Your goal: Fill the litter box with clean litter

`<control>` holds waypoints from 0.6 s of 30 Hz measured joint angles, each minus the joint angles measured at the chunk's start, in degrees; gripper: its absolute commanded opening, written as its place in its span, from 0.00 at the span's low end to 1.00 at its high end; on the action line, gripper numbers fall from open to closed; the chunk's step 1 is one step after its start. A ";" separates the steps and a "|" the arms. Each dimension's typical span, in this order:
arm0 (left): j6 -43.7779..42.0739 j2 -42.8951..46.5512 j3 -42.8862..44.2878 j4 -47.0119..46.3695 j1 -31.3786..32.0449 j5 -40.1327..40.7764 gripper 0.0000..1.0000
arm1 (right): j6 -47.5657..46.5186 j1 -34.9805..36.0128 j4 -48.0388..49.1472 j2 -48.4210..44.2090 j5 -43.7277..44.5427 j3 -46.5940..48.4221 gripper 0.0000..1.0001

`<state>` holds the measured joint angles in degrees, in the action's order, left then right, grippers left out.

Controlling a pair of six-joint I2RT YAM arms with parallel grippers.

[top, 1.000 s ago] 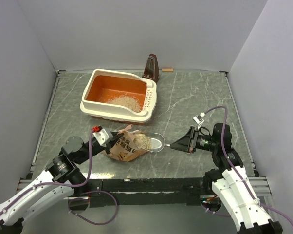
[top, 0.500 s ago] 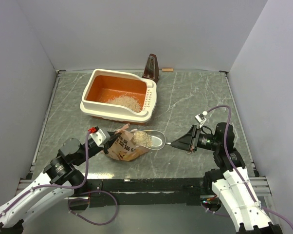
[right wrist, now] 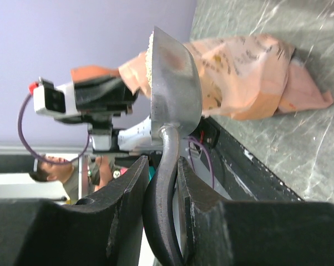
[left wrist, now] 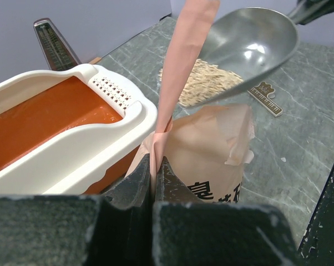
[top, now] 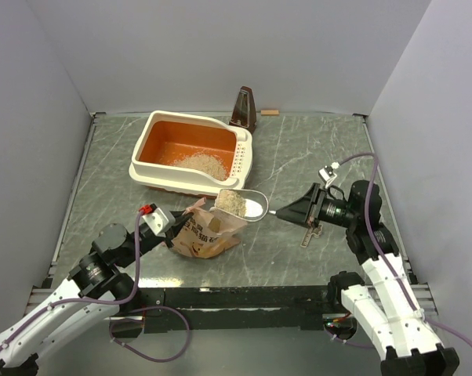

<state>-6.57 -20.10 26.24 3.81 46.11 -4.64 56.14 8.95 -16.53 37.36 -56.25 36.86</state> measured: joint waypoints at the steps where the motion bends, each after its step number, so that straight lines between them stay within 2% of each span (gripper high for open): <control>1: 0.00 0.04 0.00 0.13 0.00 0.00 0.01 | 0.13 0.00 0.15 1.20 0.57 0.76 0.00; 10: -0.02 0.04 0.00 0.17 0.00 -0.04 0.01 | 3.78 -0.31 7.15 14.53 4.72 6.36 0.00; 18: -0.02 0.02 0.00 0.17 0.00 0.00 0.01 | 2.54 -0.15 12.68 32.28 10.38 18.58 0.00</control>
<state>-6.59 -20.08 26.24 3.99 46.11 -4.64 58.67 8.80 -3.86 69.65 -45.87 55.44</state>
